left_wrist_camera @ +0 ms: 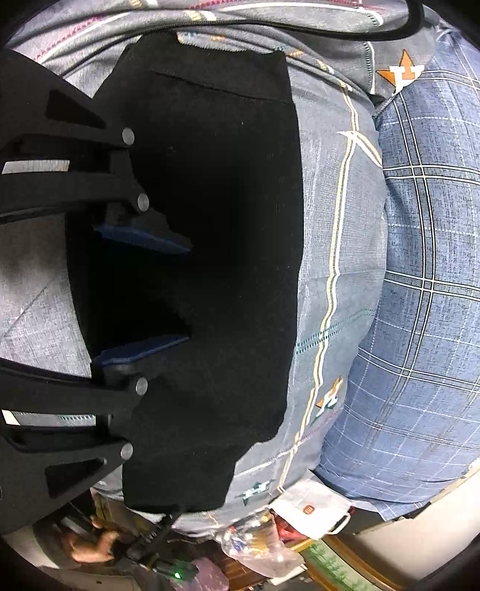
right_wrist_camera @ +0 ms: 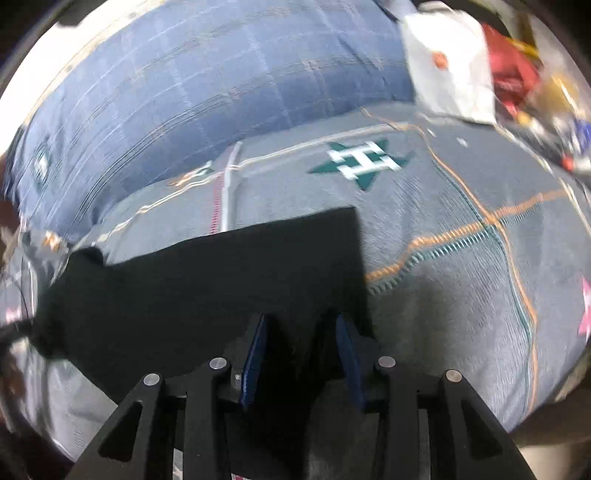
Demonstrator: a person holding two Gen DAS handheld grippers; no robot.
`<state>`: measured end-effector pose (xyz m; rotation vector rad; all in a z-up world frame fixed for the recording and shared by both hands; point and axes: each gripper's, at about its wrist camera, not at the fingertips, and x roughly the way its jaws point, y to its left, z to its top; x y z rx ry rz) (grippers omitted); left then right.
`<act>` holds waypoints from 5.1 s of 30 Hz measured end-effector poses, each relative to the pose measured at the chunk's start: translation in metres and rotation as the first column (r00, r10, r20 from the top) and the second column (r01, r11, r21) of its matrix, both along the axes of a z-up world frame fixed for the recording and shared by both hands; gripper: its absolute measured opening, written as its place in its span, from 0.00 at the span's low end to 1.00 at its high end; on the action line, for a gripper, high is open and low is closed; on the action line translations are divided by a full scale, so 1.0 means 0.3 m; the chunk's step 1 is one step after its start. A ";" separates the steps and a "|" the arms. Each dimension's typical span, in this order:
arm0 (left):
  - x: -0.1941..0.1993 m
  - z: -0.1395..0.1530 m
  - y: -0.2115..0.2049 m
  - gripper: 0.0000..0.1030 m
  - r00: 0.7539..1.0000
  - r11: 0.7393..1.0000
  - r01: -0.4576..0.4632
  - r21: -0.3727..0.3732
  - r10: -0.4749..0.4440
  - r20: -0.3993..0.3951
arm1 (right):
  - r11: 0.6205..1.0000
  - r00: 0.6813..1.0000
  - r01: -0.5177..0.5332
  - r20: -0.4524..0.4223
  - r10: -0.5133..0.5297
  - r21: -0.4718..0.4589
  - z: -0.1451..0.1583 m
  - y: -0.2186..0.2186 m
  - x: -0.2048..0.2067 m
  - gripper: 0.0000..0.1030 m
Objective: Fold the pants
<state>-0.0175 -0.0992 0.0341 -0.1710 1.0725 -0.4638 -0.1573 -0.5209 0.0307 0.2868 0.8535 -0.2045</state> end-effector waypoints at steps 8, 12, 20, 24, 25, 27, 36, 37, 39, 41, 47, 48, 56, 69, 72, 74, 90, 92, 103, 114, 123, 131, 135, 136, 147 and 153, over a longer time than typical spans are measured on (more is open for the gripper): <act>0.008 0.012 0.002 0.51 1.000 1.000 -0.001 -0.015 0.001 -0.026 | 0.997 0.989 -0.019 0.147 0.029 -0.072 0.203 0.010 -0.002 0.06; -0.005 0.009 -0.008 0.51 1.000 1.000 0.002 -0.006 -0.002 -0.013 | 0.987 0.988 0.007 0.154 0.019 -0.163 0.257 -0.025 0.065 0.06; -0.014 0.004 -0.028 0.51 0.999 0.998 0.030 0.049 -0.031 0.022 | 0.986 0.999 0.037 0.014 -0.035 -0.165 0.049 -0.049 0.185 0.09; -0.019 0.015 -0.037 0.51 0.999 0.996 0.031 0.089 -0.035 0.041 | 0.988 0.995 0.041 0.097 -0.026 -0.147 0.154 -0.007 0.136 0.27; -0.023 0.022 -0.036 0.51 0.998 0.995 0.024 0.099 -0.029 0.053 | 0.991 0.993 0.022 0.118 -0.006 -0.134 0.175 0.012 0.127 0.41; -0.027 0.037 -0.025 0.51 0.997 0.995 0.002 0.100 -0.010 0.076 | 0.996 0.986 -0.039 0.161 0.052 -0.083 0.219 0.070 0.121 0.47; -0.040 0.079 0.056 0.51 0.992 0.990 -0.060 0.128 0.045 0.121 | 0.933 0.924 -0.355 0.174 0.342 0.052 0.232 0.440 0.269 0.47; -0.041 0.080 0.070 0.51 0.991 0.989 -0.069 0.130 0.052 0.124 | 0.924 0.915 -0.378 0.171 0.365 0.049 0.224 0.480 0.292 0.47; -0.046 0.081 0.107 0.51 0.989 0.986 -0.092 0.138 0.075 0.126 | 0.910 0.904 -0.409 0.166 0.394 0.069 0.204 0.540 0.346 0.47; -0.050 0.081 0.155 0.51 0.986 0.983 -0.125 0.134 0.108 0.126 | 0.901 0.899 -0.427 0.145 0.414 0.077 0.177 0.585 0.407 0.47; -0.035 0.041 0.300 0.51 0.973 0.967 -0.223 0.122 0.213 0.090 | 0.908 0.911 -0.413 0.035 0.411 0.074 0.060 0.619 0.573 0.46; -0.029 0.027 0.312 0.51 0.972 0.965 -0.231 0.127 0.222 0.080 | 0.893 0.901 -0.434 0.049 0.432 0.119 0.038 0.619 0.589 0.43; -0.016 -0.033 0.291 0.56 0.972 0.954 -0.228 0.197 0.213 0.095 | 0.918 0.917 -0.397 0.042 0.396 0.016 -0.014 0.628 0.609 0.12; -0.074 0.086 0.125 0.56 0.985 0.981 -0.131 0.141 0.112 0.132 | 0.877 0.877 -0.477 0.081 0.473 0.049 0.101 0.644 0.328 0.15; -0.089 0.075 0.047 0.55 0.989 0.985 -0.092 0.143 0.074 0.127 | 0.880 0.881 -0.472 0.064 0.468 0.051 0.056 0.635 0.261 0.15; -0.095 0.054 0.003 0.55 0.992 0.986 -0.068 0.151 0.050 0.119 | 0.887 0.887 -0.461 0.014 0.461 0.022 0.015 0.625 0.228 0.15; -0.057 0.144 -0.503 0.61 0.939 0.941 0.312 0.127 -0.327 0.111 | 0.955 0.996 -0.055 0.084 0.032 0.292 -0.012 0.040 -0.139 0.25; -0.030 0.134 -0.633 0.61 0.910 0.911 0.401 0.093 -0.409 0.075 | 0.938 0.995 -0.010 0.096 -0.025 0.347 -0.030 -0.016 -0.170 0.26; 0.008 0.077 -1.164 0.61 0.700 0.697 0.713 0.080 -0.713 -0.024 | 0.866 0.975 -0.009 0.197 -0.104 0.500 -0.113 -0.123 -0.160 0.33; 0.020 0.010 -1.439 0.65 0.560 0.560 0.828 0.026 -0.828 -0.015 | 0.833 0.937 -0.031 0.306 -0.168 0.552 -0.135 -0.154 -0.147 0.38; 0.040 0.109 -1.338 0.16 0.596 0.595 0.803 -0.041 -0.803 0.018 | 0.912 0.928 -0.077 0.363 -0.082 0.402 0.019 -0.086 -0.096 0.09; 0.150 0.404 -0.836 0.21 0.791 0.786 0.611 -0.089 -0.603 0.101 | 0.928 0.873 -0.341 0.417 0.253 0.150 0.259 0.266 0.039 0.09; 0.193 0.398 -0.491 0.37 0.906 0.906 0.419 -0.058 -0.413 0.094 | 0.889 0.852 -0.450 0.340 0.398 0.087 0.184 0.502 0.165 0.10; 0.199 0.385 -0.422 0.40 0.925 0.926 0.374 -0.050 -0.369 0.087 | 0.876 0.851 -0.471 0.314 0.421 0.101 0.145 0.539 0.204 0.14; 0.095 0.198 -0.106 0.61 0.983 0.974 0.176 -0.142 -0.182 -0.028 | 0.798 0.816 -0.557 0.330 0.474 0.229 0.183 0.543 0.139 0.48; 0.029 0.098 -0.219 0.61 0.983 0.981 0.176 -0.081 -0.180 -0.046 | 0.896 0.914 -0.387 0.221 0.341 0.218 0.111 0.400 0.181 0.39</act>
